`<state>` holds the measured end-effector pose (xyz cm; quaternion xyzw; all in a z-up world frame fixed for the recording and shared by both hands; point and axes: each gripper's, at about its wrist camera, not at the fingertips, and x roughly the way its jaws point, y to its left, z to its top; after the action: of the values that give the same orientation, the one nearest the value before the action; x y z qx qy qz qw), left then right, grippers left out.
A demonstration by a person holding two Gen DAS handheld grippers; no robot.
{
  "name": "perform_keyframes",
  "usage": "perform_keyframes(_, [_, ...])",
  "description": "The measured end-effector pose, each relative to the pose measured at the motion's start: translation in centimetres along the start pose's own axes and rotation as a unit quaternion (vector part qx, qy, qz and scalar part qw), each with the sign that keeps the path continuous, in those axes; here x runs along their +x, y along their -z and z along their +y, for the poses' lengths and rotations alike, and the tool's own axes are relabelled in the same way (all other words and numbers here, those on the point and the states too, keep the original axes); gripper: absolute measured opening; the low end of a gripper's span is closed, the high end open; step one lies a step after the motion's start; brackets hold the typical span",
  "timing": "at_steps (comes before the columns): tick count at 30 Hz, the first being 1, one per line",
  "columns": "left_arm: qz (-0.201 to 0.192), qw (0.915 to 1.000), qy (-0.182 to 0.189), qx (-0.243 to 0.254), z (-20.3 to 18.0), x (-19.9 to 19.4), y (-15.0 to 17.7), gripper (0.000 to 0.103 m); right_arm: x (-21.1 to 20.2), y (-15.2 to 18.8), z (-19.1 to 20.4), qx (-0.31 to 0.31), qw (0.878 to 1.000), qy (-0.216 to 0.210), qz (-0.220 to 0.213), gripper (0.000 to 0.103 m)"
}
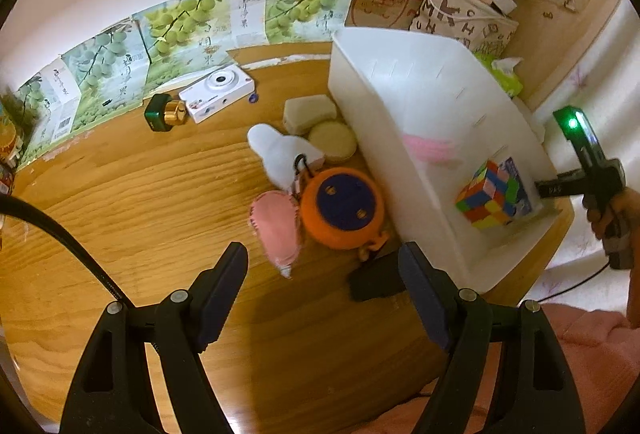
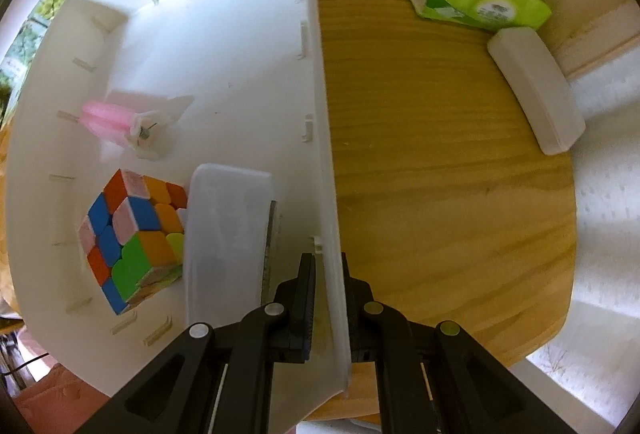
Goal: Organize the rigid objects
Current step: 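Move the left tool to the pink round compact beside the orange reel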
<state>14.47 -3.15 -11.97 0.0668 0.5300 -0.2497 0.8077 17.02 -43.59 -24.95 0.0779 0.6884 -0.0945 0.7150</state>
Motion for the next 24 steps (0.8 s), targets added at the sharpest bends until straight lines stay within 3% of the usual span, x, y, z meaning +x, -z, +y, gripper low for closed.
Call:
perform_keyframes(7, [0.020,0.9992,-0.003,0.035,1.9,0.5,0.4,0.084,-0.2,0.7,-0.4,0.015,1.000,0.006,-0.002,0.008])
perform_keyframes(13, [0.064,0.9944,-0.013,0.083,2.8,2.2,0.6,0.084,0.0,0.9,0.0,0.003,1.000,0.016,-0.001,0.008])
perform_keyframes(24, [0.109,0.9760,-0.009,0.188,3.1,6.1,0.5,0.084,0.5,1.0,1.0,0.022,0.999,0.030,-0.002,0.010])
